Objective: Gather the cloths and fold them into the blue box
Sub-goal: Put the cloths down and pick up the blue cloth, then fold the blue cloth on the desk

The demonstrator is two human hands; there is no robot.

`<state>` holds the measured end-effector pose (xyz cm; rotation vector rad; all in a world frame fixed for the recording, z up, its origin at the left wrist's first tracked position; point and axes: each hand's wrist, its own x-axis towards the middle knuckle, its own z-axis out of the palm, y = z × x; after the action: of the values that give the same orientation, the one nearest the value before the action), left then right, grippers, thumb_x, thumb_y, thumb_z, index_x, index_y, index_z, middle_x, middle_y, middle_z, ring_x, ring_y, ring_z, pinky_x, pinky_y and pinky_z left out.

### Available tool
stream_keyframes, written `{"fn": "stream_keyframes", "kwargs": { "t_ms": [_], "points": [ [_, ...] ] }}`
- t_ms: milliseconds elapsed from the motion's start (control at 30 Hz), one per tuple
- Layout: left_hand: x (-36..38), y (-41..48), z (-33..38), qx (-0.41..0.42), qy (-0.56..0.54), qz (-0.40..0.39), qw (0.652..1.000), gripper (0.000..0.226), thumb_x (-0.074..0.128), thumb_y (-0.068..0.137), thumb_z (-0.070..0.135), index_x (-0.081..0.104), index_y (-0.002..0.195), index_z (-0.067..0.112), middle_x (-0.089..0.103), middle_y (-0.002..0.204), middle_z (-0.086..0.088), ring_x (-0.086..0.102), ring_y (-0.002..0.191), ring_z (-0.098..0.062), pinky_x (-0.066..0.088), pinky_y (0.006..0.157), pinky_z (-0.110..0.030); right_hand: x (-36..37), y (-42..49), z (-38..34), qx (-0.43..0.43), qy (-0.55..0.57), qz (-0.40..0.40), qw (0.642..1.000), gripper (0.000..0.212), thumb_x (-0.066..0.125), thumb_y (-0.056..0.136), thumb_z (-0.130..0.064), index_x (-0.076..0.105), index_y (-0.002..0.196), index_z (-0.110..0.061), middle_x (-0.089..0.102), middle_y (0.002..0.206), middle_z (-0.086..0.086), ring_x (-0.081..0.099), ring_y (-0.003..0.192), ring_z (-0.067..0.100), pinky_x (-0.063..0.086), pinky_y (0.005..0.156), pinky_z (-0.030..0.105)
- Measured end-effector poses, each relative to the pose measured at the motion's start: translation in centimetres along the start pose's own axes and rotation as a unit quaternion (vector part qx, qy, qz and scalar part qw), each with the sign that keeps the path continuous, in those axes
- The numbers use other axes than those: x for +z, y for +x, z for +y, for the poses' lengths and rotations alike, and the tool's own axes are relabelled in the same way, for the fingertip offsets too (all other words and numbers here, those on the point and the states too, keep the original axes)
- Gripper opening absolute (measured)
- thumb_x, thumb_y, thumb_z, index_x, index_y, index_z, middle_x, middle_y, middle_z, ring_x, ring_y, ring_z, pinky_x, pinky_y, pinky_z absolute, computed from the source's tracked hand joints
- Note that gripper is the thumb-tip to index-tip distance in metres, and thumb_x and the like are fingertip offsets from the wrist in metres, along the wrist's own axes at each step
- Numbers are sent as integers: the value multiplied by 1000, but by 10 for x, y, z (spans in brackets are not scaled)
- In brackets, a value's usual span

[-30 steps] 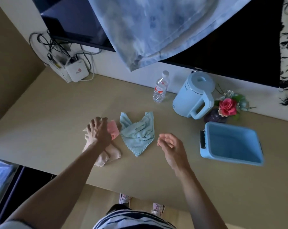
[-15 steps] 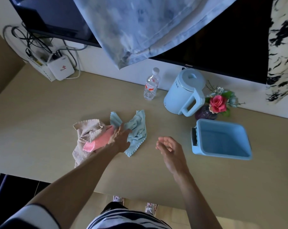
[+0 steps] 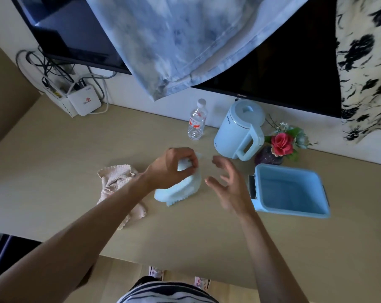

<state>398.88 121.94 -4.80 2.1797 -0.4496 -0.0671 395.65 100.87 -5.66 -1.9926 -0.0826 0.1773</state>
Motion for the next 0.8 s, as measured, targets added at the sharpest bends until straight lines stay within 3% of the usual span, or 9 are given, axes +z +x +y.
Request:
{"fn": "stream_keyframes", "kwargs": {
  "t_ms": [100, 167, 233, 267, 367, 467, 600, 700, 800],
  "points": [
    [-17, 4, 40, 14, -52, -17, 998, 12, 73, 83, 14, 66, 90, 20, 69, 85, 5, 62, 78, -19, 52, 77, -33, -15, 10, -26, -40, 34, -60, 997, 69, 76, 82, -17, 47, 144, -29, 56, 140, -19, 47, 135, -1, 35, 114, 29],
    [-26, 5, 59, 27, -71, -23, 997, 17, 75, 82, 12, 66, 94, 20, 67, 84, 9, 60, 73, -15, 50, 70, -31, -27, 13, -41, -37, 116, -98, 988, 66, 76, 81, -11, 51, 139, -32, 64, 131, -8, 55, 130, 10, 40, 113, 38],
    [-31, 6, 74, 36, -81, -24, 996, 25, 75, 81, 7, 65, 100, 20, 65, 85, 16, 59, 72, -6, 46, 69, -22, -39, 11, -55, -40, 177, -122, 976, 56, 74, 80, -7, 59, 130, -27, 68, 118, 15, 63, 113, 23, 48, 103, 49],
    [-32, 6, 79, 40, -91, -27, 995, 31, 74, 80, 5, 64, 105, 19, 67, 88, 15, 61, 75, -9, 48, 70, -23, -44, 10, -60, -40, 192, -129, 972, 48, 73, 80, -6, 63, 124, -22, 69, 110, 18, 64, 104, 25, 49, 96, 48],
    [-34, 5, 87, 42, -116, -35, 992, 48, 74, 78, 5, 56, 118, 24, 68, 93, -1, 64, 80, -28, 54, 75, -41, -60, 5, -73, -35, 188, -121, 974, 21, 73, 79, -9, 70, 98, -16, 70, 88, 6, 63, 85, 18, 49, 79, 32],
    [-35, 6, 90, 30, -81, -48, 995, 58, 78, 77, 8, 52, 124, 29, 65, 93, 1, 63, 77, -27, 55, 75, -43, -75, 1, -75, -31, 196, -94, 976, 9, 75, 78, -12, 70, 86, -11, 62, 79, 11, 56, 77, 23, 43, 72, 35],
    [-38, 8, 94, 7, 33, -88, 996, 41, 80, 75, 18, 61, 109, 33, 62, 80, 11, 54, 67, -5, 45, 65, -23, -90, -1, -73, -44, 179, -57, 981, 18, 75, 79, -14, 66, 88, -2, 54, 77, 13, 47, 75, 24, 35, 70, 37],
    [-44, 10, 94, -2, 87, -124, 988, 23, 79, 76, 25, 61, 89, 31, 60, 75, 12, 52, 66, -4, 40, 61, -23, -102, -5, -71, -51, 150, -34, 987, 14, 75, 79, -20, 67, 87, -11, 50, 76, 10, 41, 74, 24, 30, 70, 36],
    [-52, 11, 90, -19, 131, -146, 980, 21, 77, 77, 28, 56, 75, 29, 55, 67, 10, 48, 61, -5, 36, 57, -20, -113, -5, -64, -53, 151, -8, 987, 13, 74, 84, -10, 62, 85, -14, 54, 78, 2, 47, 76, 19, 41, 70, 28]
  ]
}}
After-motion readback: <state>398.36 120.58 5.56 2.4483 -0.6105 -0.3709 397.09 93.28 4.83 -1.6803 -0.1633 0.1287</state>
